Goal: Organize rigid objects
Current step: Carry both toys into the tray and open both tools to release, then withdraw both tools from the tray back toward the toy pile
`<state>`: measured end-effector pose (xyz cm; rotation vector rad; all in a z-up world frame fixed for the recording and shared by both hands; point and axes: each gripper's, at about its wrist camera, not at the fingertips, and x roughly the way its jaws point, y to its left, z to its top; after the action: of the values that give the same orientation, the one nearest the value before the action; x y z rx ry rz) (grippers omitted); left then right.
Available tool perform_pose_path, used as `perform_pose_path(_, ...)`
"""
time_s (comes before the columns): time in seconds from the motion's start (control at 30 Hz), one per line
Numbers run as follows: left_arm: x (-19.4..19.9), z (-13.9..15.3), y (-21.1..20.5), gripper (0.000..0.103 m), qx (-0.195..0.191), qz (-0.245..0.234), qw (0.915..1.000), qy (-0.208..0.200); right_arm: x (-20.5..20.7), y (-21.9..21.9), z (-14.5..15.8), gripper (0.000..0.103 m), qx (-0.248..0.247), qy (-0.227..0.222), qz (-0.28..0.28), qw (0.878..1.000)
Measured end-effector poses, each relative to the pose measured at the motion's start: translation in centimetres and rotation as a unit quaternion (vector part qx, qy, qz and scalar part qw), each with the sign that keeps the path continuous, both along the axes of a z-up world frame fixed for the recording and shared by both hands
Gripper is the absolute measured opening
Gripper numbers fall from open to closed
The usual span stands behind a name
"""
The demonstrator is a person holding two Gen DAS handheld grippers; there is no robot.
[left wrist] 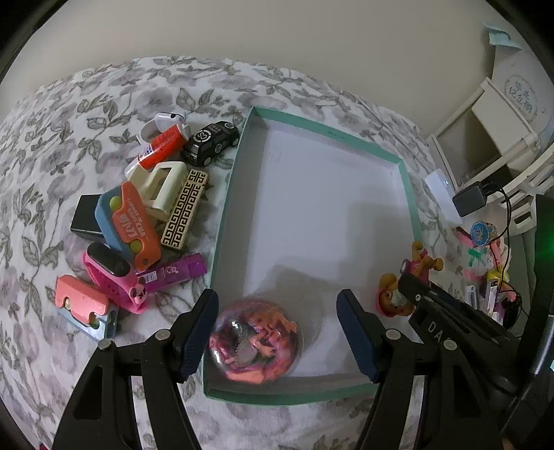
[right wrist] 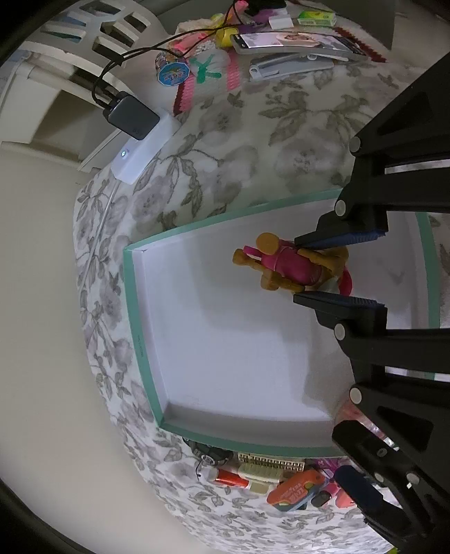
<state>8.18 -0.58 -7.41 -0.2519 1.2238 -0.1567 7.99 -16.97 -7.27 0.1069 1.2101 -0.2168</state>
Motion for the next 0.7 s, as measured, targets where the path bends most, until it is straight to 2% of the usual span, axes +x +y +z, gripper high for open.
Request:
perform_pose_path(0.07, 0.0, 0.1, 0.1, 0.072, -0.003, 0.002, 1.0, 0.002, 0.0, 0.0, 0.1, 0.029, -0.003, 0.0, 0.001, 1.0)
perform_pose_path(0.2, 0.0, 0.5, 0.6, 0.072, -0.004, 0.008, 1.0, 0.0, 0.0, 0.2, 0.7, 0.042, 0.001, -0.011, 0.002, 1.0)
perform_pose_path(0.3, 0.0, 0.8, 1.1, 0.072, -0.004, 0.015, 0.9999, -0.002, -0.1, 0.1, 1.0, 0.043, 0.002, -0.017, -0.001, 1.0)
perform_pose_path(0.37, 0.0, 1.0, 1.7, 0.072, -0.003, 0.023, 0.9997, -0.002, -0.2, 0.1, 1.1, 0.048, 0.0, -0.019, -0.003, 1.0)
perform_pose_path(0.43, 0.0, 1.2, 2.4, 0.072, -0.001, 0.034, 0.9994, -0.004, -0.2, 0.1, 1.2, 0.062, -0.001, -0.022, -0.007, 1.0)
perform_pose_path(0.47, 0.0, 1.2, 2.7, 0.072, 0.0, 0.038, 0.9993, -0.005, -0.2, 0.0, 1.3, 0.064, 0.0, -0.024, -0.009, 1.0)
perform_pose_path(0.53, 0.1, 1.2, 3.5, 0.076, 0.005, 0.053, 0.9986, -0.006, -0.2, 0.0, 1.2, 0.07, 0.002, -0.026, -0.009, 1.0)
perform_pose_path(0.6, 0.1, 1.2, 4.3, 0.084, 0.013, 0.069, 0.9975, -0.008, -0.2, 0.0, 1.2, 0.074, 0.001, -0.027, -0.007, 1.0)
perform_pose_path(0.7, 0.2, 0.9, 5.3, 0.086, 0.023, 0.086, 0.996, -0.007, -0.2, 0.4, 1.0, 0.083, -0.005, -0.029, 0.003, 1.0)
